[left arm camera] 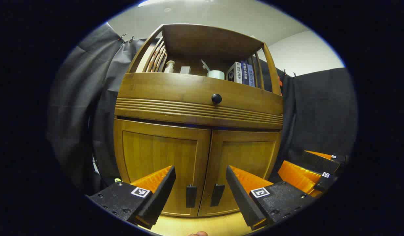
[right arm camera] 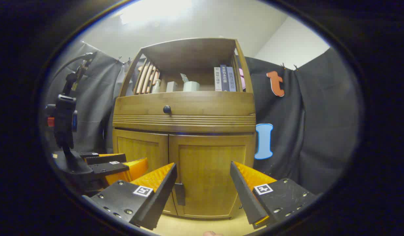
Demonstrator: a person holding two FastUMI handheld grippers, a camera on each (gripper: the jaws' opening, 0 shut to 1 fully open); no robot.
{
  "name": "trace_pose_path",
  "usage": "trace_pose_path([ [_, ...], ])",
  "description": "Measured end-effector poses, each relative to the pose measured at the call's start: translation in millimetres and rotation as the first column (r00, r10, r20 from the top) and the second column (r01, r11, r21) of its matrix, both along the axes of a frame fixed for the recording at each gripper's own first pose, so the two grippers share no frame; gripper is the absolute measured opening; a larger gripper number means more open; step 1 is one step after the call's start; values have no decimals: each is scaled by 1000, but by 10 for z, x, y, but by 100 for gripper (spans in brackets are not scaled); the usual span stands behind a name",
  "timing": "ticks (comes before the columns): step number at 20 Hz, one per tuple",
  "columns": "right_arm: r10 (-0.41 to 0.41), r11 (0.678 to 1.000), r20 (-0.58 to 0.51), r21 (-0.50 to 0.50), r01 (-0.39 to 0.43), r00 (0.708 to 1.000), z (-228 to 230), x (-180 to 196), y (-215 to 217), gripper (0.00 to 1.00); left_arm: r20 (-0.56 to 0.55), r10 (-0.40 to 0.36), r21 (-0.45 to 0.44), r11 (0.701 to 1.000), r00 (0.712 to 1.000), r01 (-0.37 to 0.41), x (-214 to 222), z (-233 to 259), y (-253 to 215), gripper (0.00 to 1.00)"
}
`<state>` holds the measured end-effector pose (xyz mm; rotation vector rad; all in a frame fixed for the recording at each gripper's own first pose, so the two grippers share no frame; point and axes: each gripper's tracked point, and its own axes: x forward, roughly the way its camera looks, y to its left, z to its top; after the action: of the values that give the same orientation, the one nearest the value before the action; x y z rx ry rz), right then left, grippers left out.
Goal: Open the right door of the double-door shoe cabinet with the right hand, and open the left door with the left hand.
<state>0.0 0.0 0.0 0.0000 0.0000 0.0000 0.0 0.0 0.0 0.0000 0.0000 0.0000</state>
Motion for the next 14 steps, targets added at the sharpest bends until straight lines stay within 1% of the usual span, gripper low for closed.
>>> trace_pose_path([
  [1,10,1000,-1,1,-10,1000,9,14,58,95,4,1,1,1000,1000,-1,-4,22,16,92],
  [2,17,1000,-2,6,-17,1000,17,31,95,96,8,3,2,1000,1000,-3,-4,48,31,96],
  [3,22,1000,1,12,-22,1000,34,41,119,96,14,4,5,1000,1000,-4,-5,69,42,92],
  [4,25,1000,5,14,-25,1000,47,44,146,96,17,3,8,1000,1000,-3,-10,86,47,96],
  [5,25,1000,9,12,-25,1000,52,58,148,96,20,1,10,1000,1000,-1,-14,103,48,92],
  [6,22,1000,8,8,-22,1000,50,72,164,96,19,0,11,1000,1000,0,-25,97,53,95],
  [7,20,1000,7,4,-20,1000,52,75,169,96,20,0,11,1000,1000,0,-30,101,58,96],
  [11,17,1000,10,12,-17,1000,59,71,220,96,23,4,14,1000,1000,-5,-54,135,110,95],
  [12,14,1000,9,14,-14,1000,59,74,225,96,25,6,14,1000,1000,-6,-51,146,140,92],
  [13,10,1000,5,15,-10,1000,42,65,226,99,25,8,13,1000,1000,-8,-56,143,155,92],
  [14,6,1000,2,16,-6,1000,32,69,233,96,23,8,12,1000,1000,-9,-62,137,169,95],
])
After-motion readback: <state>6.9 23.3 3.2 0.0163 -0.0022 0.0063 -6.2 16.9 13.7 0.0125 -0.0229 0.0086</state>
